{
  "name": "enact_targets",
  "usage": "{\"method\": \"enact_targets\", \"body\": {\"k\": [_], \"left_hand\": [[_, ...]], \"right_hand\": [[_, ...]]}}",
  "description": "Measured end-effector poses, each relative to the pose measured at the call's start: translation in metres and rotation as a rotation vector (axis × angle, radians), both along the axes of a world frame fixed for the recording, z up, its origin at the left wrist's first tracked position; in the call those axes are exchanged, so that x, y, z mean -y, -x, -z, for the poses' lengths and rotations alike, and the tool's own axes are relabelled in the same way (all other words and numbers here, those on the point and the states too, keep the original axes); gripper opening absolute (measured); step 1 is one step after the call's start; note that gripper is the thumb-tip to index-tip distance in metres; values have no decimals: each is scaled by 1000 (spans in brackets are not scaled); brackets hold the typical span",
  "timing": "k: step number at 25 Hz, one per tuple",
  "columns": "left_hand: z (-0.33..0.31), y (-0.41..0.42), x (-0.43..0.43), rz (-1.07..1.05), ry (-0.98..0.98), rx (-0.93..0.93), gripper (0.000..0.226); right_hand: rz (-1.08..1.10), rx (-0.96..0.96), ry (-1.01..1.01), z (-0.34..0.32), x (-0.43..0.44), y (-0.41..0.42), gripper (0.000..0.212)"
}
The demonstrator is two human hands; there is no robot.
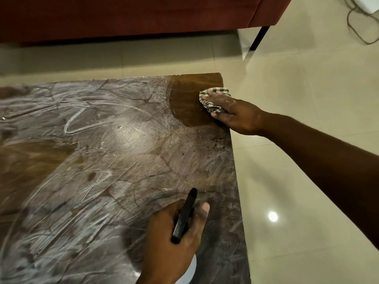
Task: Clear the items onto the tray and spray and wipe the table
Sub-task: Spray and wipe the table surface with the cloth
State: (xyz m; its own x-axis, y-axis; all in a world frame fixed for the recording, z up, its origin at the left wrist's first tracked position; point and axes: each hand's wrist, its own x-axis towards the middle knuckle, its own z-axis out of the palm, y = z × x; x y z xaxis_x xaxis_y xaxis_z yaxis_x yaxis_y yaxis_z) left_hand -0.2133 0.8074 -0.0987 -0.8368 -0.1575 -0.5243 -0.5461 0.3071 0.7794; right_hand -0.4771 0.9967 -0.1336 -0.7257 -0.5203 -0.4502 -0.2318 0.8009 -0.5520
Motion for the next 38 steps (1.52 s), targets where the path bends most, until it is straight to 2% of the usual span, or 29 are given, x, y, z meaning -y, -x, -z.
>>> {"method": "enact_targets", "body": {"k": [3,8,11,13,15,17,19,21,23,25,28,30,31,34,36,38], "left_hand": [[-3,-7,-5,-35,-7,-45,53],[-9,-7,-11,-64,14,-75,65],[-8,-6,-7,-77,-67,-67,55],[-7,-7,-4,-94,-77,-61,48],[-5,-11,1,-118,-50,-40,47],[-2,-13,6,-143,-33,-33,44],[0,-15,12,-152,-16,-41,45],[0,-16,13,-137,-17,-44,46],[-1,-15,14,-129,-31,-51,45],[-1,-15,15,-116,-33,-79,46],[0,-15,18,-107,-52,-92,51],[0,-15,19,-86,-36,-88,55],[0,-16,20,-86,-32,-87,57],[0,-24,19,-68,10,-36,63],[-4,-36,14,-46,11,-2,66],[-4,-59,5,-100,-46,29,64]], "right_hand": [[-17,-13,-6,1,0,-1,60],[-72,-47,2,13,-8,-9,61],[-108,-89,23,14,-10,-35,62],[-240,-141,47,15,-13,-83,62],[-497,-195,63,17,-24,-144,60],[-661,-225,47,16,-46,-166,59],[-578,-315,27,21,-57,-139,60],[-349,-380,-58,26,-43,-91,66],[-118,-320,-123,29,-7,-55,69],[-73,-296,-134,31,27,-61,69],[-555,-390,62,31,25,-129,61],[-786,-306,165,24,-5,-139,57],[-781,-297,144,22,-17,-125,58],[-404,-347,-8,14,-20,-74,64],[-208,-293,-42,8,1,-55,64],[-127,-239,-37,8,21,-55,64]]}}
